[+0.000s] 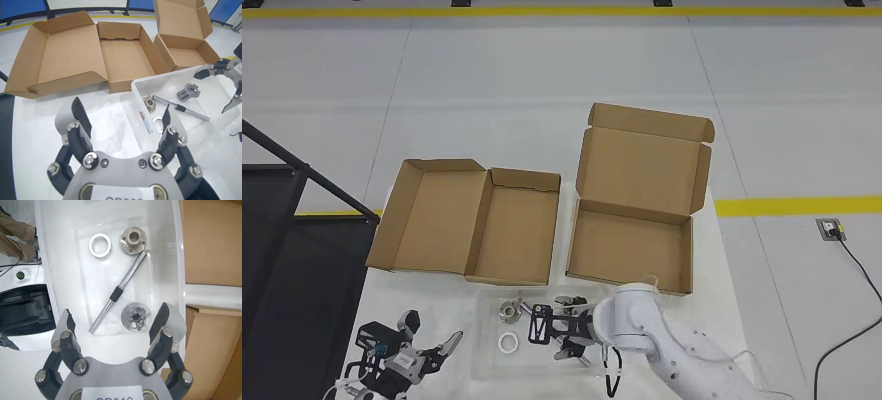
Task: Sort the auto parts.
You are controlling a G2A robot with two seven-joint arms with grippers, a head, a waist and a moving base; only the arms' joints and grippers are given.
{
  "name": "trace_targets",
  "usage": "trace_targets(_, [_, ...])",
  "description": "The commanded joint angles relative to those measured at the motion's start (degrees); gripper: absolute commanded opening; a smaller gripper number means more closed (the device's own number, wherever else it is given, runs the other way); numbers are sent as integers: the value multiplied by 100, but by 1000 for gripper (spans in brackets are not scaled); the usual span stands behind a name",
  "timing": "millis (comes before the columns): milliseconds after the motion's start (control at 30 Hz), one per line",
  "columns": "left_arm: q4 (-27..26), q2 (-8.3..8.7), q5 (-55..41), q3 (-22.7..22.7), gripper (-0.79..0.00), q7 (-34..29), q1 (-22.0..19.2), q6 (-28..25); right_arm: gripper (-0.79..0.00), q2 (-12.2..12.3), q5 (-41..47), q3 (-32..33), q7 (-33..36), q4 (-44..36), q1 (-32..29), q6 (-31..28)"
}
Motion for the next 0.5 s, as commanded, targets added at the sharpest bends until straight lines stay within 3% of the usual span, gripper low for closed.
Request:
trace_targets(0, [0, 0, -1, 0, 0, -1, 0, -1, 0, -34, -69, -90, 8, 151, 63, 41])
trace_targets(467, [0, 0, -1, 0, 0, -1, 0, -1, 0, -159, -684, -316, -32, 486, 118, 569])
